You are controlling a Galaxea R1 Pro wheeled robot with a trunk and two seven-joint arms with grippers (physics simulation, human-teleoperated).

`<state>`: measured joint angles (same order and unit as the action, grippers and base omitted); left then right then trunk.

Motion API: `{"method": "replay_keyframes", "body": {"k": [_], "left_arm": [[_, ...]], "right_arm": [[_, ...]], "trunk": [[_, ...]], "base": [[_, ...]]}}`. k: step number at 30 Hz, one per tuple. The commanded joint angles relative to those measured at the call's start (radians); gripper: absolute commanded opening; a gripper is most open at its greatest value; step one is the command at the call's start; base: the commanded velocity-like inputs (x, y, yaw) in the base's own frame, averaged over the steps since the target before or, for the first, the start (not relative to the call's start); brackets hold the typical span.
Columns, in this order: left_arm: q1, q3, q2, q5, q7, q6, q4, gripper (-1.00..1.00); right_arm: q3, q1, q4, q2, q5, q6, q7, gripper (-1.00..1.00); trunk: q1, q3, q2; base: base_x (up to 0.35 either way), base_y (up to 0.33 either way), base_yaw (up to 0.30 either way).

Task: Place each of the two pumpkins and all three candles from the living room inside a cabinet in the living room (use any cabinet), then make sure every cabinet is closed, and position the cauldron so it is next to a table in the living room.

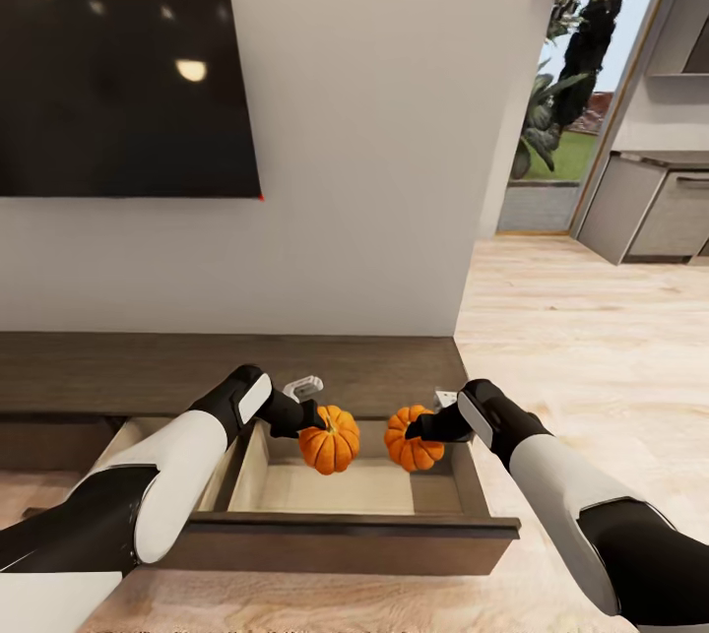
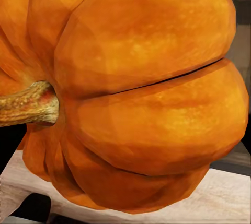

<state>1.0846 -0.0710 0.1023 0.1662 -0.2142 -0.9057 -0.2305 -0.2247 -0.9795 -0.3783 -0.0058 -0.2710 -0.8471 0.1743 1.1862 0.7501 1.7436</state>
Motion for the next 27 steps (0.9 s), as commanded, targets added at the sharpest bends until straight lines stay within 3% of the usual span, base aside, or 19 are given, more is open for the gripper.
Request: {"method": "replay_keyframes", "body": {"k": [1,7,16,27], "left_arm": [[0.000,-0.007,0.001,0.000,0.004,-0.005,-0.001,-1.00],[0.000,-0.007,0.001,0.000,0.003,0.068,0.000,-1.00],[0.000,-0.007,0.001,0.000,0.003,0.077,0.000,-1.00],[0.000,-0.007,0.001,0.001,-0.001,0.070,0.020,-1.00]], "right_arm": [[-0.004,-0.001,0.000,-0.001,-0.002,-0.003,0.001,-1.00],[-0.003,-0.001,0.003,-0.001,-0.002,-0.001,0.001,-1.00],[-0.004,-0.001,0.005,0.000,-0.002,0.044,0.001,-1.00],[-0.004,0.001,0.006,0.000,-0.002,0.046,0.001,-1.00]], "trunk": [[0.000,0.003,0.001],[0.000,0.012,0.001],[0.000,0.027,0.001],[0.000,0.035,0.001]], "base": [[0.000,0.000,0.000],[0.015,0.000,0.000],[0.226,0.000,0.000],[0.024,0.000,0.000]]}}
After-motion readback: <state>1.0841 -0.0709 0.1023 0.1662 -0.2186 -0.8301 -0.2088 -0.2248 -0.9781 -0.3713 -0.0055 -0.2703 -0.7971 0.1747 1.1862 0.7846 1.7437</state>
